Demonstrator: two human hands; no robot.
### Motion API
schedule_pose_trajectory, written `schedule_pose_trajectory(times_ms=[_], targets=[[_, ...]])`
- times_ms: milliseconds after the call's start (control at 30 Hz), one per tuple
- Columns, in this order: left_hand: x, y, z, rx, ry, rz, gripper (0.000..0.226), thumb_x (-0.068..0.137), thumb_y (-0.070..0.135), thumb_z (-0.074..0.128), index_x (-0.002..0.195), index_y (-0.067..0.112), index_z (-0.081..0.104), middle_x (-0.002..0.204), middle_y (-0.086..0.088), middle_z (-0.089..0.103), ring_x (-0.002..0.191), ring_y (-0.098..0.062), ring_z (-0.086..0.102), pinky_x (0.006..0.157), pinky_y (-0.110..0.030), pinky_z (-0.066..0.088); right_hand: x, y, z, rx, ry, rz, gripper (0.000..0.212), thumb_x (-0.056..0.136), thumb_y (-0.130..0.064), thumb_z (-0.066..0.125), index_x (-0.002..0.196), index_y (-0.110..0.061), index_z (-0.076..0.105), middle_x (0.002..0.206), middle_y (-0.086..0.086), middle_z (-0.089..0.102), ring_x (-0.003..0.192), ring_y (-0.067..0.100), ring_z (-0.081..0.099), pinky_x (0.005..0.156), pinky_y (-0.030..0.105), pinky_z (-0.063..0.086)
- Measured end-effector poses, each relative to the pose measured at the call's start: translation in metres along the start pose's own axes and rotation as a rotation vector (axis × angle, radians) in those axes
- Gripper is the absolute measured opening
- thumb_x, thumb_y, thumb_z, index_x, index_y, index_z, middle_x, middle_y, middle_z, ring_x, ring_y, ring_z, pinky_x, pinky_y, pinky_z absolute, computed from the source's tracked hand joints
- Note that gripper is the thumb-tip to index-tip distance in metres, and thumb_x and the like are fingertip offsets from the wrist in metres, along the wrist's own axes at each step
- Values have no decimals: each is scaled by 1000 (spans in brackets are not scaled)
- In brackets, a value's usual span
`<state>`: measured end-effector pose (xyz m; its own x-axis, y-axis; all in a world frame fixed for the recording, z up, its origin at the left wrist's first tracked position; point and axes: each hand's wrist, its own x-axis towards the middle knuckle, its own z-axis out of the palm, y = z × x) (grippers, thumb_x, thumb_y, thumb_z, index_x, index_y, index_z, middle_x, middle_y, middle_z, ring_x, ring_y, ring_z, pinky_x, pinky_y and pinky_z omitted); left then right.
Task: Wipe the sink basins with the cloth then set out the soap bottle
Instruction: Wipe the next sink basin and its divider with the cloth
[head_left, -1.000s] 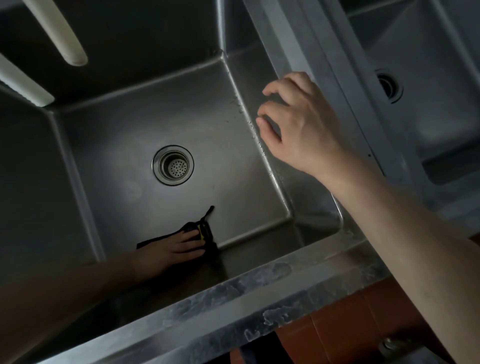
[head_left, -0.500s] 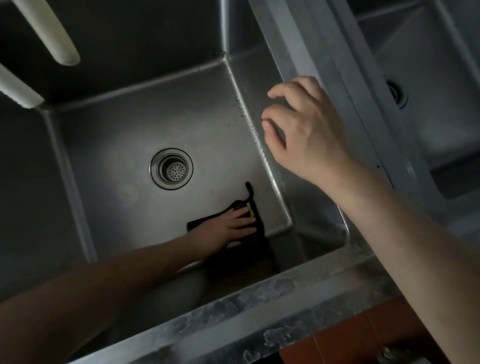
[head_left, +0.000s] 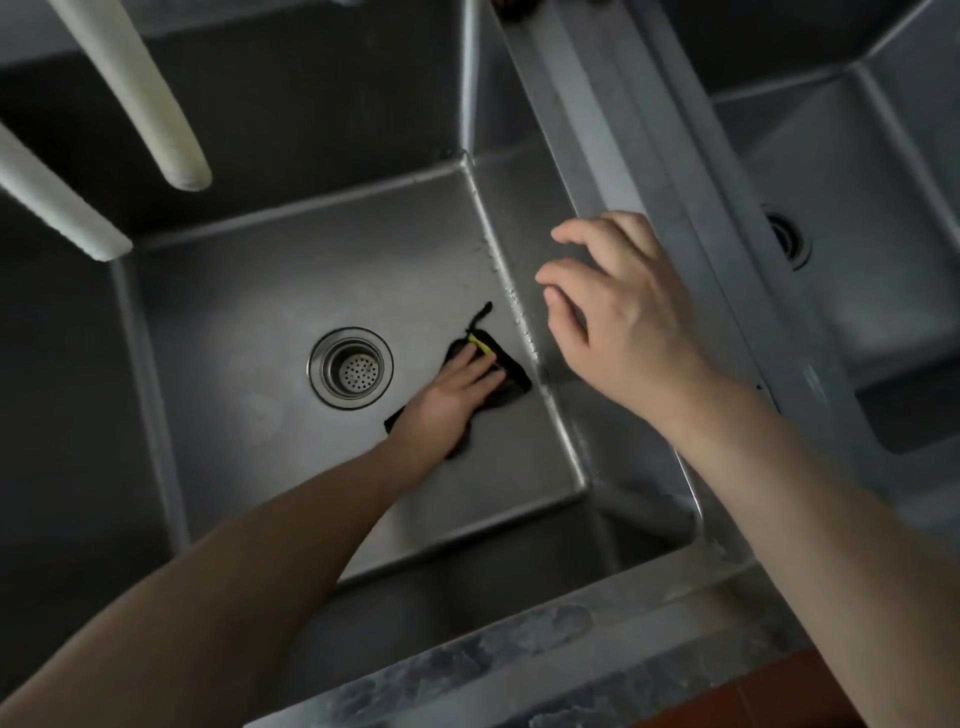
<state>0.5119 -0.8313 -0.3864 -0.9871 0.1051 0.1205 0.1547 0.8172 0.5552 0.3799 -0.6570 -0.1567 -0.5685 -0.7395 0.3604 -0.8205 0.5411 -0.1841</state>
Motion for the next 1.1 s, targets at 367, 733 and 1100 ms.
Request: schedule_pose_trajectory(times_ms=[367, 733, 1100], targets=[[54, -50, -26, 365, 19, -111, 52, 87, 14, 76, 134, 1, 59, 142, -18, 56, 136, -38, 48, 115, -47, 35, 22, 3, 3, 37, -38, 15, 19, 96, -12, 57, 100, -5, 74, 125, 16, 64, 113, 35, 55, 87, 50, 52], [26, -13, -22, 322, 30, -88, 57, 89, 0, 59, 145, 5, 50, 154, -11, 44, 146, -32, 35, 118, -44, 34, 115, 34, 13, -16, 11, -28, 27, 96, -18, 56, 115, -9, 72, 118, 8, 67, 109, 31, 57, 88, 45, 52], [107, -100, -53, 373, 79, -480, 58, 105, 13, 44, 156, 9, 19, 165, -10, 23, 154, -29, 9, 126, -33, -1, 128, 53, 26, -10, 8, 39, 27, 94, -23, 55, 111, -11, 72, 118, 7, 64, 112, 31, 55, 88, 41, 44]])
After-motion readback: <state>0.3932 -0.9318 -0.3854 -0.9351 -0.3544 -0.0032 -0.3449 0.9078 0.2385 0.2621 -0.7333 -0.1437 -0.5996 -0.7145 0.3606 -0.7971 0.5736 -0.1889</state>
